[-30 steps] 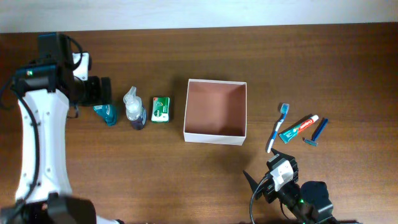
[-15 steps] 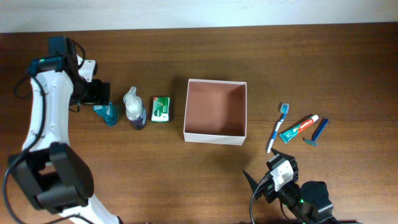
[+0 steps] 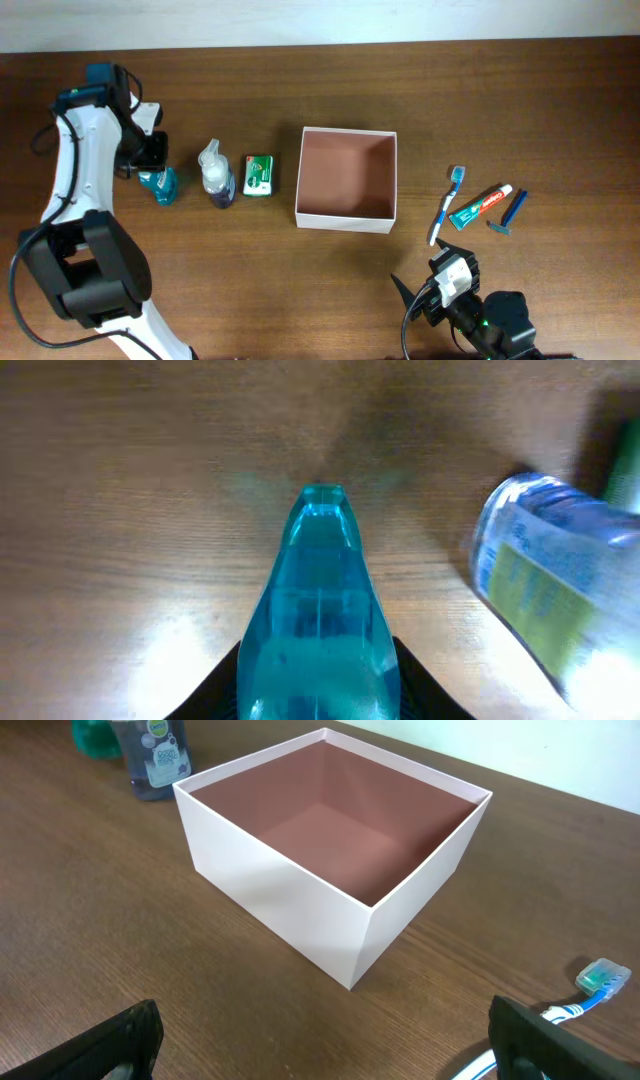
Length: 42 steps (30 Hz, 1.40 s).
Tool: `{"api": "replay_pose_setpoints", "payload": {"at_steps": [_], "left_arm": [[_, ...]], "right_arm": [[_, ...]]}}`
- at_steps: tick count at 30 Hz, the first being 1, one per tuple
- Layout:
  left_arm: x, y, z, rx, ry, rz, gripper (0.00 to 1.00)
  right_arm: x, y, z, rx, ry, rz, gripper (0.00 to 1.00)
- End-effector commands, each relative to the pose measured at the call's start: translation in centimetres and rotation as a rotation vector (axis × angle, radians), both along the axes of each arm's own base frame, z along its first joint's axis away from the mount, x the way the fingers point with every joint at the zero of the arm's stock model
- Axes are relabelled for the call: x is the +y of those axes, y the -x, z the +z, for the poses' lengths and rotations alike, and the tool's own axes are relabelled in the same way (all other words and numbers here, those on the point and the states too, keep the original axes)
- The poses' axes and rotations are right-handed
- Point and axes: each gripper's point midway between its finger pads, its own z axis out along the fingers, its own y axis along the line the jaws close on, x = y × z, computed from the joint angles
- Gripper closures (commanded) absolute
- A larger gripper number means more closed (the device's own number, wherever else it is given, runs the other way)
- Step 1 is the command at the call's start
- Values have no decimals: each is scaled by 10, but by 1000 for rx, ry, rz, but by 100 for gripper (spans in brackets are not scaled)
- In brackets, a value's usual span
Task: Pack container
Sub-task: 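Reach the left gripper to the teal Listerine bottle and grasp it, then carry the Listerine bottle into the box's right side and release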
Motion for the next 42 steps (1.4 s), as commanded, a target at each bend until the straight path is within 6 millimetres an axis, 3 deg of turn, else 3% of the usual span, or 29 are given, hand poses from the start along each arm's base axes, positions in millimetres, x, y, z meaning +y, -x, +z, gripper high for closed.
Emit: {"api": "replay_pose_setpoints", "payload": {"at_steps": [1, 5, 9, 11, 16, 19, 22, 27, 29, 33, 36, 39, 42], "left_arm": [[4, -18, 84, -209, -30, 50, 79], [-21, -12, 159, -352, 11, 5, 80], [-59, 3, 214, -472, 52, -72, 81], [-93, 21, 239, -516, 102, -108, 82], [-164, 39, 242, -493, 209, -229, 85], [-209, 39, 229, -456, 245, -320, 85], [-258, 31, 202, -409, 274, -401, 85], [-331, 18, 137, -308, 284, -502, 85], [-353, 6, 98, -270, 219, -511, 85], [-382, -6, 35, -216, 135, -545, 85], [-398, -6, 0, -176, 123, -569, 85], [-406, -8, -20, -157, 117, -581, 85], [-416, -10, -24, -176, 126, -593, 84]], "right_arm": [[0, 0, -1, 5, -13, -5, 1], [0, 0, -1, 5, -13, -5, 1], [0, 0, -1, 5, -13, -5, 1], [0, 0, -1, 5, -13, -5, 1], [0, 0, -1, 5, -13, -5, 1], [0, 0, -1, 5, -13, -5, 1], [0, 0, -1, 5, -13, -5, 1], [0, 0, -1, 5, -13, -5, 1], [0, 0, -1, 5, -13, -5, 1], [0, 0, -1, 5, -13, -5, 1], [0, 0, -1, 5, -13, -5, 1], [0, 0, -1, 5, -13, -5, 1], [0, 0, -1, 5, -13, -5, 1]]}}
